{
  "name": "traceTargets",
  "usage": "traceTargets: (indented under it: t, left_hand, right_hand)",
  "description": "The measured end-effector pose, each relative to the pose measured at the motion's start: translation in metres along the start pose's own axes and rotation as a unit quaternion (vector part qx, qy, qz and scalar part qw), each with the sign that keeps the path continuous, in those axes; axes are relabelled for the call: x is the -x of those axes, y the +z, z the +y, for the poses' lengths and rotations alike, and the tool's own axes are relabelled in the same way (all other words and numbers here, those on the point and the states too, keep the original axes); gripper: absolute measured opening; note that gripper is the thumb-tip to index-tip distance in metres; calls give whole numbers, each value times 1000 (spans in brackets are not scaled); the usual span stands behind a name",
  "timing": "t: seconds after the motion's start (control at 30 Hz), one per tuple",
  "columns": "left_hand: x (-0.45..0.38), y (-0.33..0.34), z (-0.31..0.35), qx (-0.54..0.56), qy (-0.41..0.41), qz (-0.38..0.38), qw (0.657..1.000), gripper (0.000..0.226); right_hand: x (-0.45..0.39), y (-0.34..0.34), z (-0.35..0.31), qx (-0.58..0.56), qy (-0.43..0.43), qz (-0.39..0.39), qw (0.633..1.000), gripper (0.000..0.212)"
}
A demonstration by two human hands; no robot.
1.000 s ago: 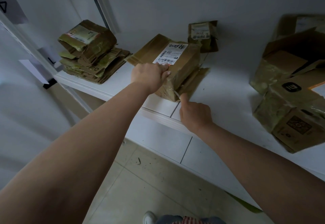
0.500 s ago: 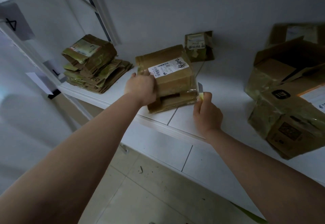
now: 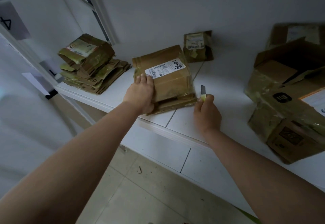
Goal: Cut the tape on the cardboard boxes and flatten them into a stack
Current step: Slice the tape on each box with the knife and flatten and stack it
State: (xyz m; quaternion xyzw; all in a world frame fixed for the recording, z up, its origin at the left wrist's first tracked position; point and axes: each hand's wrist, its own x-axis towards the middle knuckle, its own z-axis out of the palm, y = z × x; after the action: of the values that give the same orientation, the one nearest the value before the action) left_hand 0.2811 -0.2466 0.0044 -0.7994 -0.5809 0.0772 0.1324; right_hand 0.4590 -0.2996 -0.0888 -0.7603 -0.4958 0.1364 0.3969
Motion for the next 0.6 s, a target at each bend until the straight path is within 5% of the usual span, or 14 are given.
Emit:
traceTargets:
  t: [0.17, 0.27, 0.4, 0.6]
  left_hand:
    - [-1, -25, -13, 17, 63, -68, 996, 101]
    - [0, -27, -16, 30, 71, -78, 994, 102]
    - [1, -23, -16, 34, 72, -67, 995, 104]
    - [1, -23, -19, 41, 68, -64, 995, 106]
  right_hand:
    - [3, -3, 1, -50, 3, 18, 999, 19]
    - [4, -9, -3, -72, -78, 39, 994, 31]
    - [-7, -20, -25, 71, -144, 22, 987, 71]
    - [-33, -24, -37, 196, -252, 61, 946, 75]
